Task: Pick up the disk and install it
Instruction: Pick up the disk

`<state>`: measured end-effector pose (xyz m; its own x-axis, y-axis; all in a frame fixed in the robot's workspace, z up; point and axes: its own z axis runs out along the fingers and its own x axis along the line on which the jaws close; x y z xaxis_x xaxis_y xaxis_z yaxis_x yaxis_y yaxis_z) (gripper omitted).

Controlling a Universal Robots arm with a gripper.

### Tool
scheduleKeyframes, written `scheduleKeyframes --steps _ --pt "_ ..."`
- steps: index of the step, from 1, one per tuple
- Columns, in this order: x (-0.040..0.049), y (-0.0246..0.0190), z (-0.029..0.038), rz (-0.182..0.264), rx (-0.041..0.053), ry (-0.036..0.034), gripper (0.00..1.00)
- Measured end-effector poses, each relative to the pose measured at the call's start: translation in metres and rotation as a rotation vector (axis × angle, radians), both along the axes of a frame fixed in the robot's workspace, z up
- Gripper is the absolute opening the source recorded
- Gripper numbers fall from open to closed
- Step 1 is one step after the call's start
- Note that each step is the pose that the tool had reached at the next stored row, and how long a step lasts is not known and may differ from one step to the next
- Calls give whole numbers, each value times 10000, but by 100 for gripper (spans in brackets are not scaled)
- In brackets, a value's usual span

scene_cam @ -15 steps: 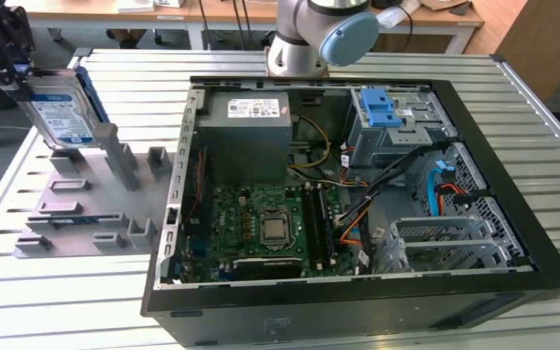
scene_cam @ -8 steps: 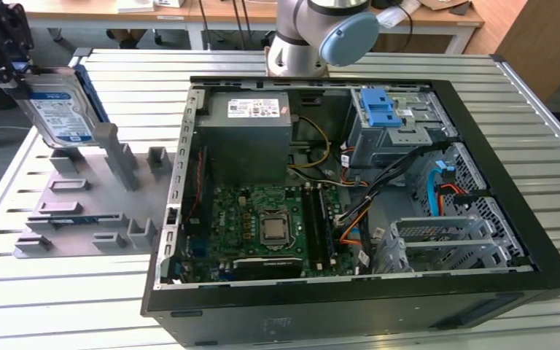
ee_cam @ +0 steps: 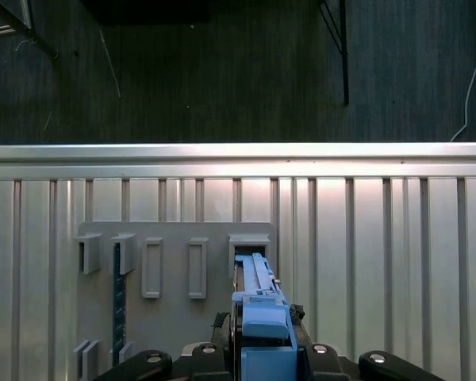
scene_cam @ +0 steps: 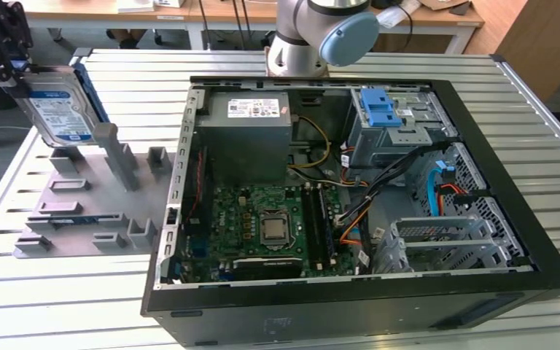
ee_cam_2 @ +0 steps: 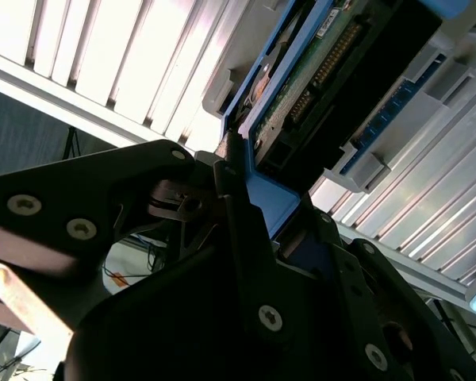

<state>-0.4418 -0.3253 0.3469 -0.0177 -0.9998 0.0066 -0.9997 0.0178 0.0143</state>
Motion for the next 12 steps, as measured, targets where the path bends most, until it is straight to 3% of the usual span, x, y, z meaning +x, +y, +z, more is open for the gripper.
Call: scheduleKeyframes --steps 12 --pt "0 0 45 0 0 0 36"
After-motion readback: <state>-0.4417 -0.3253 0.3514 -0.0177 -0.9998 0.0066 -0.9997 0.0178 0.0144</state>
